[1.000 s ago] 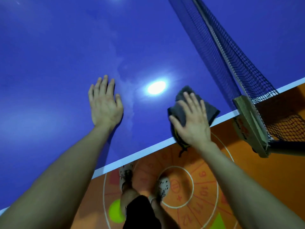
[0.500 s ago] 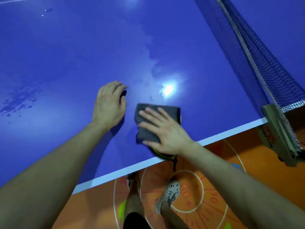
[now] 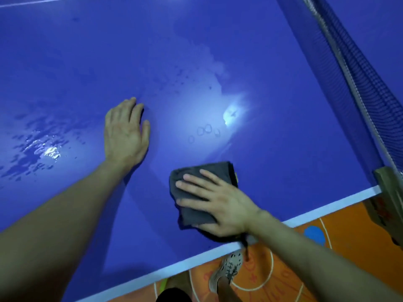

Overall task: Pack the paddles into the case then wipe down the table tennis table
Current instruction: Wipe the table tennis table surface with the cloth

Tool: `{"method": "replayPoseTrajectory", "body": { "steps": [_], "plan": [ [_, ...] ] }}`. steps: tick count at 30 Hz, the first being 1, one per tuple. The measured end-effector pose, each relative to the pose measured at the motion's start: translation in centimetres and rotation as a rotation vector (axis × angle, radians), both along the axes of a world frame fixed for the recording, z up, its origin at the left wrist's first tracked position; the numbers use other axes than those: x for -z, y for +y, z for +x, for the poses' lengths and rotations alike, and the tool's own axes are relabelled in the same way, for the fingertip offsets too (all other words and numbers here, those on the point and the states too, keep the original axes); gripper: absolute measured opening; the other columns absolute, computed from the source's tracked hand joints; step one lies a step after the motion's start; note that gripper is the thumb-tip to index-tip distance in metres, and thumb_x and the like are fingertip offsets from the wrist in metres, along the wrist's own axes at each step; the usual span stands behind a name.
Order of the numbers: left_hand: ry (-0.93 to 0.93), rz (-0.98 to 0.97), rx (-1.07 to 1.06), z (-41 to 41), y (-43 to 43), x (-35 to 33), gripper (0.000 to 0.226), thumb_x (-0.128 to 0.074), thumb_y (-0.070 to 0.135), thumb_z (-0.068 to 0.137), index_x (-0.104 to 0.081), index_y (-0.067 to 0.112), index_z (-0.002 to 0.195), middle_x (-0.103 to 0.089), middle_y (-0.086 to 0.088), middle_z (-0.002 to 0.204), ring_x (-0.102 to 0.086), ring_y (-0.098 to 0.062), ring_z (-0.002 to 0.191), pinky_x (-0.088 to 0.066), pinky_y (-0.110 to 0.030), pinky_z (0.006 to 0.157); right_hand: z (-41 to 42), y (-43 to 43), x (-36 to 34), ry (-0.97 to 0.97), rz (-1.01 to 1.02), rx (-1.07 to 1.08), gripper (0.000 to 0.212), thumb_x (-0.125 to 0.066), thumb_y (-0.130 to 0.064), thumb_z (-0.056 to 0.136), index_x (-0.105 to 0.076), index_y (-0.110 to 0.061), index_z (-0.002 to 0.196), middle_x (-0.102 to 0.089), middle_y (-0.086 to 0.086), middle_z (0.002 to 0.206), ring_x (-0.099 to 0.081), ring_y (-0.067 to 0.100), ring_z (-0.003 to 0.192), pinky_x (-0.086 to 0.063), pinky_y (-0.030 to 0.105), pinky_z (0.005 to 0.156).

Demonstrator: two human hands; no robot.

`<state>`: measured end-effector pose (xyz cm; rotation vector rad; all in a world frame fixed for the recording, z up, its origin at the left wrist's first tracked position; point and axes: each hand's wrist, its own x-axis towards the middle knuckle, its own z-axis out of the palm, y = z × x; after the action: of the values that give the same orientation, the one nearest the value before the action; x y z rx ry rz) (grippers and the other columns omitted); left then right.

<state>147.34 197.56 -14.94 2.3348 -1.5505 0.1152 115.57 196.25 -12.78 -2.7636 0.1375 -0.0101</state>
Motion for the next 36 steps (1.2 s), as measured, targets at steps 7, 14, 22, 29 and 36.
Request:
{"method": "replayPoseTrajectory", "body": {
  "steps": [7, 14, 22, 29, 36],
  "plan": [
    [0.011, -0.034, -0.029, -0.1, 0.2, 0.4, 0.039, -0.052, 0.025, 0.106, -0.057, 0.011, 0.142, -0.050, -0.009, 0.159, -0.046, -0.033, 0.145, -0.032, -0.050, 0.122, 12.9, -20.6, 0.3, 0.086, -0.126, 0.739, 0.096, -0.036, -0.077, 0.103, -0.018, -0.016, 0.175, -0.003, 0.010, 0.183, 0.000, 0.024, 0.170, 0.002, 0.048, 0.137],
    [0.039, -0.001, -0.041, -0.4, 0.0, -0.3, 0.041, -0.051, 0.023, 0.105, -0.057, 0.010, 0.143, -0.048, -0.010, 0.161, -0.044, -0.035, 0.146, -0.031, -0.050, 0.123, 5.9, -8.0, -0.3, 0.029, -0.110, 0.406, 0.084, -0.056, -0.052, 0.105, -0.027, -0.012, 0.172, -0.014, 0.011, 0.182, -0.009, 0.026, 0.170, -0.013, 0.059, 0.135],
    [0.039, 0.033, -0.023, -0.5, 0.0, -0.3, 0.046, -0.048, 0.025, 0.104, -0.055, 0.008, 0.147, -0.045, -0.014, 0.164, -0.040, -0.036, 0.151, -0.029, -0.054, 0.124, 4.5, -10.9, 0.0, 0.093, -0.064, -0.058, 0.084, -0.065, -0.051, 0.101, -0.033, -0.018, 0.171, -0.017, 0.008, 0.182, -0.012, 0.025, 0.169, -0.014, 0.056, 0.136],
    [0.017, 0.026, -0.035, -0.5, 0.0, -0.4, 0.044, -0.050, 0.023, 0.104, -0.056, 0.009, 0.145, -0.046, -0.012, 0.163, -0.041, -0.033, 0.151, -0.029, -0.051, 0.125, 15.2, -20.9, 0.4, 0.054, -0.195, 0.463, 0.079, -0.044, -0.056, 0.105, -0.026, -0.020, 0.173, -0.014, 0.005, 0.183, -0.009, 0.021, 0.170, -0.008, 0.051, 0.137],
    [0.039, 0.083, -0.034, -0.5, -0.1, -0.9, 0.047, -0.047, 0.025, 0.104, -0.054, 0.009, 0.148, -0.043, -0.012, 0.166, -0.038, -0.034, 0.152, -0.027, -0.051, 0.126, 4.8, -4.2, -0.1, 0.096, -0.104, 0.304, 0.085, -0.057, -0.052, 0.105, -0.023, -0.015, 0.173, -0.008, 0.008, 0.183, -0.003, 0.025, 0.170, -0.015, 0.060, 0.134]
  ]
}}
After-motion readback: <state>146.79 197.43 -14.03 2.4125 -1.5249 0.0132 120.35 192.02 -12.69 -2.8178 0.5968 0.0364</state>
